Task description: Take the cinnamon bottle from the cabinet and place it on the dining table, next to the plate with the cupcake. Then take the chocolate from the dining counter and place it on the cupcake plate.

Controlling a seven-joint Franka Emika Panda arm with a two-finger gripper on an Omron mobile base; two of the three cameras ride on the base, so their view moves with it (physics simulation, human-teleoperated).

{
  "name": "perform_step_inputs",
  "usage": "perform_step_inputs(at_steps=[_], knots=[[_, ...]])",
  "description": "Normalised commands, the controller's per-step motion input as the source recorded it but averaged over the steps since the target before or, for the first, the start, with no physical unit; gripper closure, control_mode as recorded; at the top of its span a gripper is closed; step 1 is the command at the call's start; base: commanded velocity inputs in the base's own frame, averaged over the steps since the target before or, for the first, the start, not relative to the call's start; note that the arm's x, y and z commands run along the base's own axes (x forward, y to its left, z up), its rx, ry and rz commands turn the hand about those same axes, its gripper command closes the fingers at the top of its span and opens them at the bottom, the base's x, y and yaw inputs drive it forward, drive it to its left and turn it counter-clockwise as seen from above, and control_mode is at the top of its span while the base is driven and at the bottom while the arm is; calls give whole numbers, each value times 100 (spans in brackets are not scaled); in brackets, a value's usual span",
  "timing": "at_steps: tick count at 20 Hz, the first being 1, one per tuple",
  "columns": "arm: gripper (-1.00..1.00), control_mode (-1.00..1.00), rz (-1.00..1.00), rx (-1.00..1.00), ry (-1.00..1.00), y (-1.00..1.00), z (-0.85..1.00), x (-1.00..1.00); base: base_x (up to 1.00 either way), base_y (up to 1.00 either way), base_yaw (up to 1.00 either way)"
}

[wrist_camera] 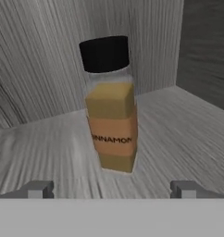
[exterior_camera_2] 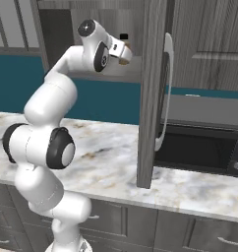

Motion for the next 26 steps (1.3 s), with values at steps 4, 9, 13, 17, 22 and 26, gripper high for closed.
perform_step_inputs(at_steps=[4, 9, 13, 17, 22, 26], knots=[[-100, -100, -2, 0, 5, -10, -8, 11, 0, 0, 0], [-100, -100, -1, 0, 0, -8, -18, 9, 0, 0, 0], [-100, -100, -1, 0, -1, -2, -12, 15, 0, 0, 0], [-100, -100, -1, 0, 0, 0, -6, 19, 0, 0, 0], [-100, -100, 0, 0, 0, -1, -1, 25, 0, 0, 0], [-100, -100, 0, 0, 0, -3, 0, 30, 0, 0, 0]])
